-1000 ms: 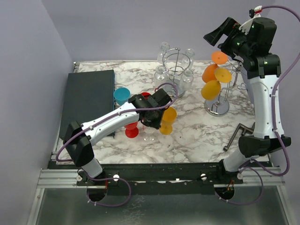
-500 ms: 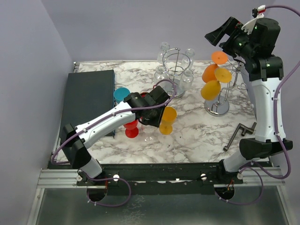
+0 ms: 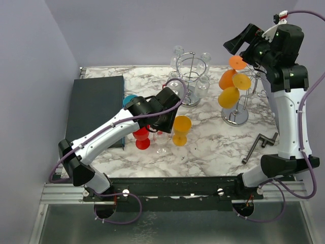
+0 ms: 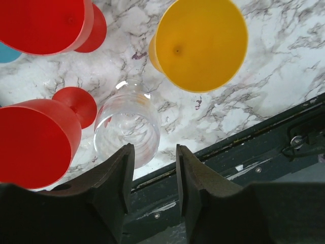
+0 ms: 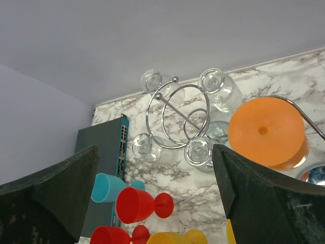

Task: Take the wine glass off the wine glass rack
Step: Place the wine glass at the center of the board, then pick up the wine glass from the wine rack.

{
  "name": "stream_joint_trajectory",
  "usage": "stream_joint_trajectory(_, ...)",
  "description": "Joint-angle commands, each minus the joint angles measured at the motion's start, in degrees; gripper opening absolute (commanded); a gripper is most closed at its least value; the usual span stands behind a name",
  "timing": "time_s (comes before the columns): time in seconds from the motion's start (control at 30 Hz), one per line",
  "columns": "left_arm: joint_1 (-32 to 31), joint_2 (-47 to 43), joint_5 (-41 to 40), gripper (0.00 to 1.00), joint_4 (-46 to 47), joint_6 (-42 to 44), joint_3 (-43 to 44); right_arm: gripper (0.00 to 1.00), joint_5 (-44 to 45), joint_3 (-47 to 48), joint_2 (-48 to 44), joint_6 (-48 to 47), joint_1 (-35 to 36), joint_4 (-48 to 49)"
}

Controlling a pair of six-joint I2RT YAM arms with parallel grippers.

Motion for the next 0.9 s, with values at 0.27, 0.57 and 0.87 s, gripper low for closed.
stream_joint_trajectory(0.27,1.08,-3.8,-0.68,0.5,2.18,3.29,11.17,1.0,7.59,-2.82,-4.2,-1.74,-0.97,-6.96)
stream_joint_trajectory(0.57,9.68,-5.59,12.61,0.52,14.39,3.62,8.08,0.99,15.32,-9.22,-14.89,3.09,-1.41,-14.21)
stream_joint_trajectory(0.87,14.67,-8.29,19.79,0.56,21.46,2.68,3.18,0.9,13.28,-21.34,-27.12,13.23,-1.37,-15.0)
